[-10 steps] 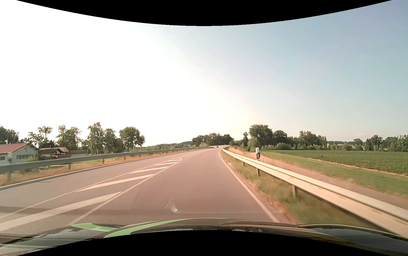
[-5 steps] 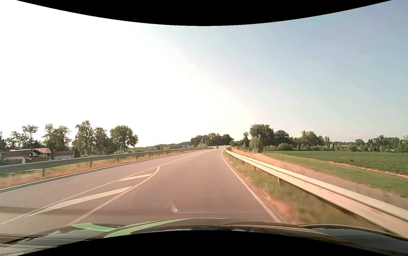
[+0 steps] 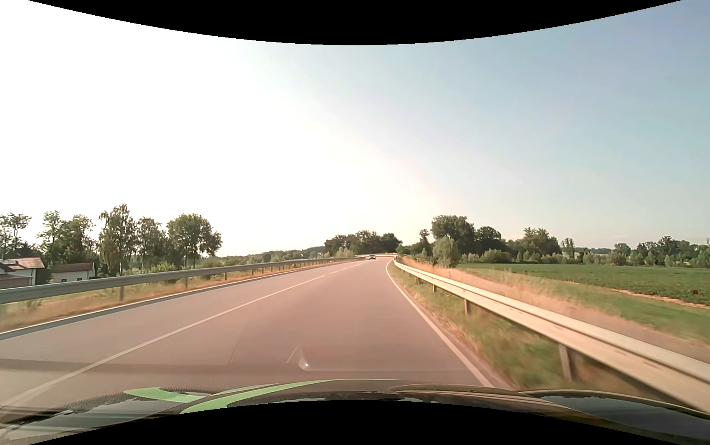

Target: Follow the waypoints while adhering to traffic rules and regulations

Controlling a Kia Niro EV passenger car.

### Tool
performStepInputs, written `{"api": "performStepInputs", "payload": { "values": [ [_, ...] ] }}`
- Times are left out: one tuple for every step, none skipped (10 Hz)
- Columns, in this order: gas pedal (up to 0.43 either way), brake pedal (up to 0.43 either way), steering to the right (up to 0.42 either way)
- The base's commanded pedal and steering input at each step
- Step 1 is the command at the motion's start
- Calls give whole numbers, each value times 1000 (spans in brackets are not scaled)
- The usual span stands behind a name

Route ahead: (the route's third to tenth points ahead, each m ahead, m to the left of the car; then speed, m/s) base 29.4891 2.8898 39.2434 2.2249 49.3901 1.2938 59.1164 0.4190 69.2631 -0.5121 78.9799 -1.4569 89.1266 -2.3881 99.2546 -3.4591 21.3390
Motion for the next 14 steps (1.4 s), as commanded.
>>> {"api": "performStepInputs", "payload": {
  "values": [
    [197, 0, 11],
    [197, 0, 11],
    [197, 0, 11],
    [197, 0, 12],
    [197, 0, 12],
    [220, 0, 12],
    [220, 0, 12],
    [220, 0, 11],
    [228, 0, 11],
    [240, 0, 11],
    [240, 0, 11],
    [240, 0, 11],
    [240, 0, 11],
    [248, 0, 11]
  ]
}}
